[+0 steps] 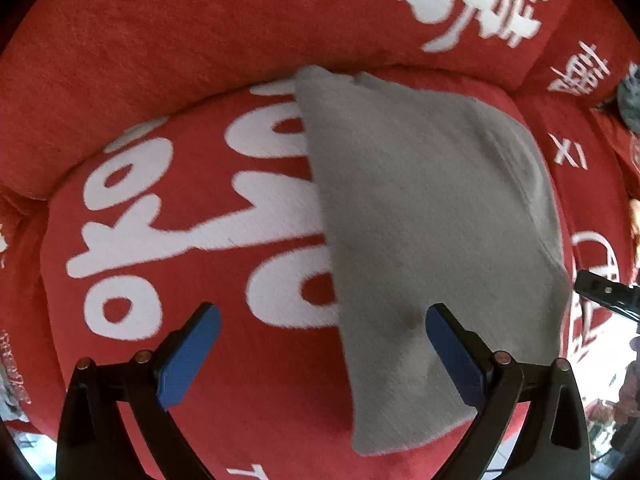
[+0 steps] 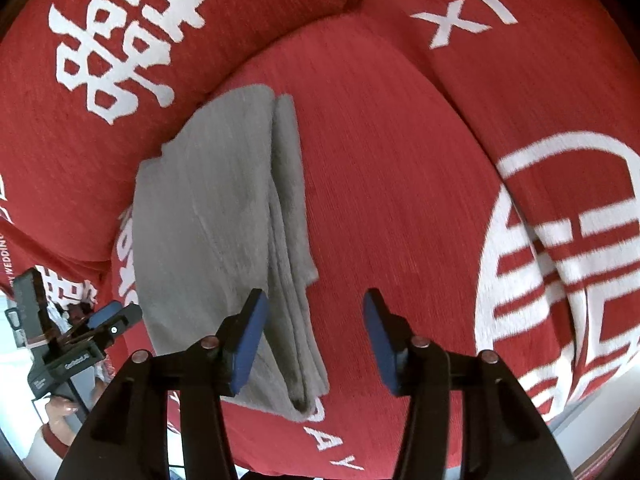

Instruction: Fold small clothes

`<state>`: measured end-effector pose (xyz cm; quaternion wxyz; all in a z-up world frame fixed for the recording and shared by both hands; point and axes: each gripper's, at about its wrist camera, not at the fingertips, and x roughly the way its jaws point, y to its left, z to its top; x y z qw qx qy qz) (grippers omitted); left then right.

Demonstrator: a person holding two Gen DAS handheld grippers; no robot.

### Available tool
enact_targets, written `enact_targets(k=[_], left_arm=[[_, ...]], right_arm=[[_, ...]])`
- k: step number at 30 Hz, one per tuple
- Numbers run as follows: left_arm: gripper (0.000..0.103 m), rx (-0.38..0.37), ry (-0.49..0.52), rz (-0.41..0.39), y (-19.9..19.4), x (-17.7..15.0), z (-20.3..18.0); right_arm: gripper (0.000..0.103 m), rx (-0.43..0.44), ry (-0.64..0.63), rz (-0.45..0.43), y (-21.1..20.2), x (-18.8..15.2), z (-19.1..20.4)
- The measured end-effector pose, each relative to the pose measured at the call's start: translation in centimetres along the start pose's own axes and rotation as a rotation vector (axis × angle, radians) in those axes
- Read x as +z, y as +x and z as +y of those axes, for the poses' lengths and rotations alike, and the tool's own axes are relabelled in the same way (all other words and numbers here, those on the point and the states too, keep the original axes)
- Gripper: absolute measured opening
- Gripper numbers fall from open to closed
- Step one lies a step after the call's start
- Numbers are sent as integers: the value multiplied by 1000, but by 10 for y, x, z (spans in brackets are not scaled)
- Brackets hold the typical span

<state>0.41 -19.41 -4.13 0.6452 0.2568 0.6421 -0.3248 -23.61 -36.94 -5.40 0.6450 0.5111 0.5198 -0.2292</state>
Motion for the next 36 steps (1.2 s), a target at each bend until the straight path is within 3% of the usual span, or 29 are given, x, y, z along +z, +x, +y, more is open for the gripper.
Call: enact_targets(k=[6,10,12,13,14,20,26,27,29,30,33,36], left_arm=[[103,-43,-37,20,10,16,7],[103,-33,-74,19,16,24,10],[103,-33,-88,16,17,27,10],[103,-35,-91,15,16,28,10],[103,-37,-94,14,16,29,10],[103,-58,-93,26,23,33,11],[103,-119,-90,17,22,40,14],[103,-142,-104,20,23,42,19],[103,-182,-129,26,26,44,25],[103,-227,-142,33,27,45,29],[103,-362,-137,75,36,49,28],[103,-446,-122,115,50,49,20]], right_arm=[[54,137,7,14,8,24,4],[53,224,34,60,32,42,11],[35,233,22,77,41,47,17],[9,198,3,80,43,49,20],[8,187,-11,74,41,51,23],[8,89,-121,81,43,47,28],[13,205,-33,86,34,53,12],[16,210,-27,77,29,54,6],[38,217,-25,64,23,57,-3],[41,229,-18,66,22,58,-8],[41,314,-4,104,28,61,-16],[42,379,11,168,47,64,-21]])
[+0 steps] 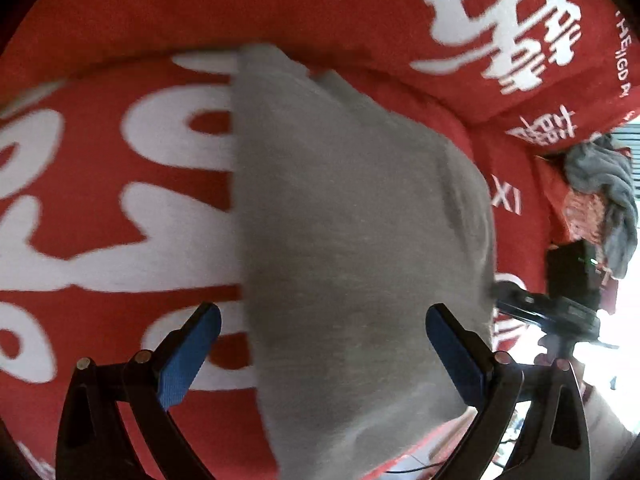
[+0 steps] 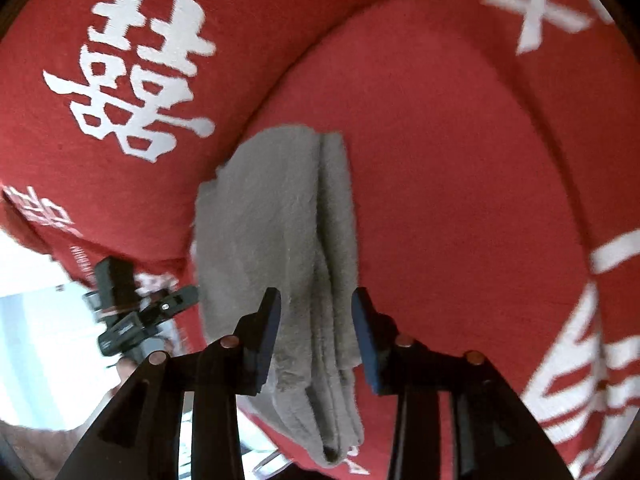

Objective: Fold small clothes
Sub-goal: 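Pinch the bundle's folded edge with the right gripper and lift it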

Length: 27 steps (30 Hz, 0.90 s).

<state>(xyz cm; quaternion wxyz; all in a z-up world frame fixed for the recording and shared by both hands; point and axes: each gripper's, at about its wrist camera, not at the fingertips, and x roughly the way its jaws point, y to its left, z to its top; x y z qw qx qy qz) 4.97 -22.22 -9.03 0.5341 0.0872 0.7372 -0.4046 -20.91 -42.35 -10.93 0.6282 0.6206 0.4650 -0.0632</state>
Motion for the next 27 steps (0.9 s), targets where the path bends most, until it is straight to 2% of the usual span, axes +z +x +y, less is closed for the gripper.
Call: enact_targets(k=[3,5,9,14,18,21,23,24,25,27], left_arm=[[103,-43,21,30,14,5,-5],[103,-38,23,36,19,7,-6],[103,-36,9,20,25,10,-9],[103,-2,26,18,27,7,-13],[103,18,33,1,30,7,-19],[88,31,38,-44,25,2,-20],[66,12,55,-72,16,-2,-19],[60,1,56,-79,12,-4,-17],[49,-12,52,-85,6,-5,-15],[43,-67,30,-91,-7,-7,-8]], right_arm=[[43,41,0,42,9,5,-10],[50,99,10,73,15,7,-16],[53,170,-16,110,23,17,-17],[53,182,-81,143,41,25,-2],[53,170,-74,136,45,23,4],[48,143,-43,121,44,20,4],[39,118,-26,113,44,16,6],[37,120,-13,106,42,15,4],[32,143,19,96,41,12,3],[30,214,95,75,39,4,0]])
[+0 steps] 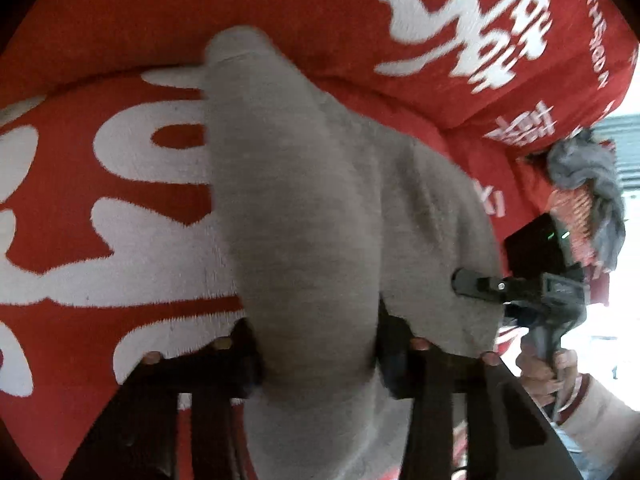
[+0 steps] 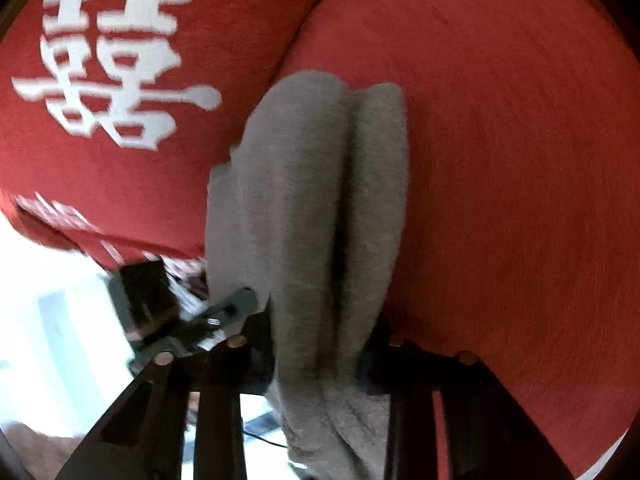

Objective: Fold small clothes
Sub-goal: 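Pinch the bundle's folded edge with the right gripper and lift it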

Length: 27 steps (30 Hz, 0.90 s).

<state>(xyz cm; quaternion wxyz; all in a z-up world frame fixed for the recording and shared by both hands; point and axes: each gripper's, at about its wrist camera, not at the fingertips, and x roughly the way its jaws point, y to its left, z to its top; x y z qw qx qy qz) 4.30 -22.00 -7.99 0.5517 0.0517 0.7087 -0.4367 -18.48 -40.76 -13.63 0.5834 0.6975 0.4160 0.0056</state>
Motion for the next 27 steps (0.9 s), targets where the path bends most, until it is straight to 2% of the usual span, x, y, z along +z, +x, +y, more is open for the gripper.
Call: enact_targets(k=[5,11,17,22,27], left_arm=[[42,-60,17,-16,-30,-9,-5],[42,-107,17,-51,-84,-36,4],[42,-45,26,-82,-144,-87,37],[42,21,-19,-77,-163,-123,82],[42,39,-79,-74,-169,-148,128]], right_arm=[[30,97,51,-21,-2,-26,15],[30,138,56,4,5,-64,46],[30,136,20,60,39,-111,76],[30,126,34,125,89,-146,79],[30,104,25,176,139,-165,83]])
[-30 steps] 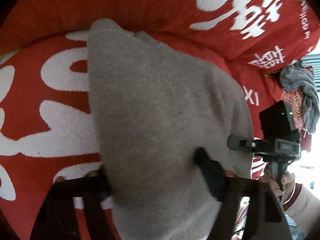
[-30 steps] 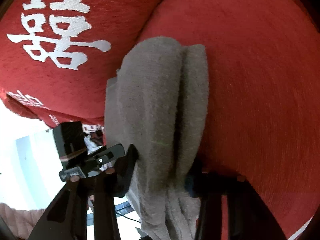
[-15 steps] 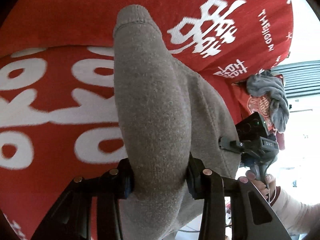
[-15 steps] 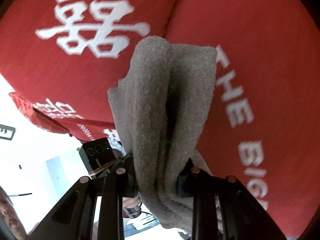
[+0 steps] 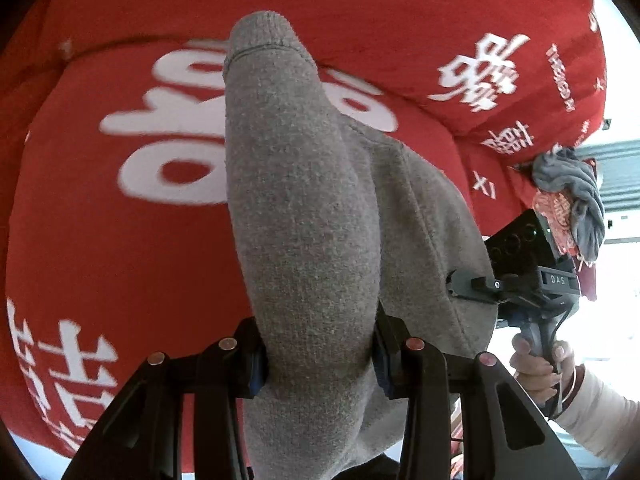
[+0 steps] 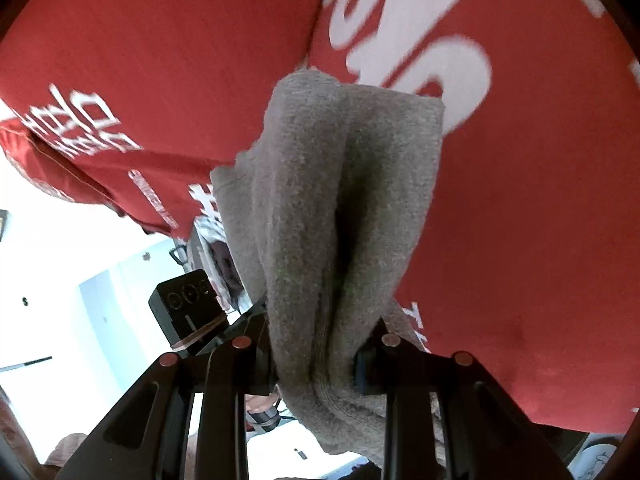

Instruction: Fold small clothes

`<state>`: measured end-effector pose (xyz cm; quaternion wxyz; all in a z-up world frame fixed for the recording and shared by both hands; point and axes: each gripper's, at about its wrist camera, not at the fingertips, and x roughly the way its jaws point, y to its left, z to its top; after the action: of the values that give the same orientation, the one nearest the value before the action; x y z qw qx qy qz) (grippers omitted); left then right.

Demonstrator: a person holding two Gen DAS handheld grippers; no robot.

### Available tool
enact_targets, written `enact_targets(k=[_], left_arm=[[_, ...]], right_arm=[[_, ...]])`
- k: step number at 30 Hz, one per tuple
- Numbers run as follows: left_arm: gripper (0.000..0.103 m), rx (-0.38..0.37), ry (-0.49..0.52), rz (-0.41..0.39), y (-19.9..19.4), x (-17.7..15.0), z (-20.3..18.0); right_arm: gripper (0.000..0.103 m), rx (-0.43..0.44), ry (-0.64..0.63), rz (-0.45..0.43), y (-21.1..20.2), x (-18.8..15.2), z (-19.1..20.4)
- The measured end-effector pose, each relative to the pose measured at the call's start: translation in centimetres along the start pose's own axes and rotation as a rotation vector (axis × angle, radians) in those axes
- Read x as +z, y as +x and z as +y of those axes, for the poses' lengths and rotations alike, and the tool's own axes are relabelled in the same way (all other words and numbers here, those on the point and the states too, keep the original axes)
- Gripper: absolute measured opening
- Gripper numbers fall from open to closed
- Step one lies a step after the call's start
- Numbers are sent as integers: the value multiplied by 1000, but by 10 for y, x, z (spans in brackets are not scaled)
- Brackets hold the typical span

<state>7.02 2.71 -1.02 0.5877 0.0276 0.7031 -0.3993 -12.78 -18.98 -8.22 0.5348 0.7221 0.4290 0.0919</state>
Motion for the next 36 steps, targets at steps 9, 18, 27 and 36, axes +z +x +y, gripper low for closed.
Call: enact_targets(k=[9,18,27,36], left_arm=[[45,44,-83,15,21,-18,59],[82,244,-142,-104,-30,-35,82],[82,374,-52,-105,-31,-45,66],[83,460,14,-101,0,-60,48]], right_arm=[[31,-167,-54,42,54,14,4],[48,-495,-170,-113,7,-1,29],[8,-440,-137,-38,40,-21,21],[7,-715,-269,-34,47,-22,10]])
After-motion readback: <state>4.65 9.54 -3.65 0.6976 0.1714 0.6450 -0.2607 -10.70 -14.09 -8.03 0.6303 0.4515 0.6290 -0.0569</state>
